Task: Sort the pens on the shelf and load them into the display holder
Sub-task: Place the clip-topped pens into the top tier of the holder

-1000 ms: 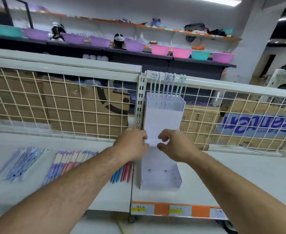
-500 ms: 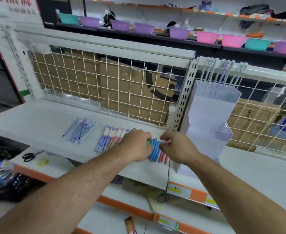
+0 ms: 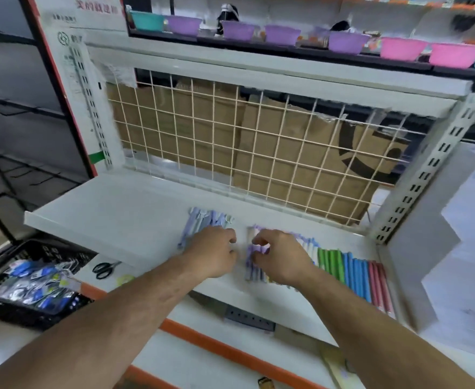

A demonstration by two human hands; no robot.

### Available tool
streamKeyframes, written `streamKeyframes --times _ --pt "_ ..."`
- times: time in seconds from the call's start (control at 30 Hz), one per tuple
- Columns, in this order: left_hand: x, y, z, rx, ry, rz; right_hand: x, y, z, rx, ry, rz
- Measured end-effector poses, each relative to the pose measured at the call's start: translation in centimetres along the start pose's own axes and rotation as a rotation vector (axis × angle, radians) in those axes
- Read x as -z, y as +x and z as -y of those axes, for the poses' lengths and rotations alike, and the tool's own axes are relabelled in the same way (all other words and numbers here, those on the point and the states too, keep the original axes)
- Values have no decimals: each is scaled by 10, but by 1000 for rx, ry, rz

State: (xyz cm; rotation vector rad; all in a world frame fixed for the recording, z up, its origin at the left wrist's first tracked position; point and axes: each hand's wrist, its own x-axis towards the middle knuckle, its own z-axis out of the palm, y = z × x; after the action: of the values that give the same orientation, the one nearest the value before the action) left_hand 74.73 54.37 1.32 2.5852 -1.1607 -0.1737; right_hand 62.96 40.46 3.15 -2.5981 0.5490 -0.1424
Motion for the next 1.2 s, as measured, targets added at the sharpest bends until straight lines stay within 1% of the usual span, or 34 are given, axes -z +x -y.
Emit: streamKeyframes --times 0.07,0.23,0.4,0.7,0.83,1.2 --pt "4 6 29 6 22 -10 -14 17 16 -11 36 -2" --pt "11 27 88 75 14 -63 -37 49 40 -11 41 8" --pt "-1 50 119 163 -16 -27 -45 72 49 -14 20 -1" --pt "2 80 120 305 9 87 -47 96 50 -48 59 -11" --pt "2 85 121 302 -7 120 -46 98 47 -47 68 -23" --pt "6 88 123 347 -143 211 -45 97 47 -71 97 31"
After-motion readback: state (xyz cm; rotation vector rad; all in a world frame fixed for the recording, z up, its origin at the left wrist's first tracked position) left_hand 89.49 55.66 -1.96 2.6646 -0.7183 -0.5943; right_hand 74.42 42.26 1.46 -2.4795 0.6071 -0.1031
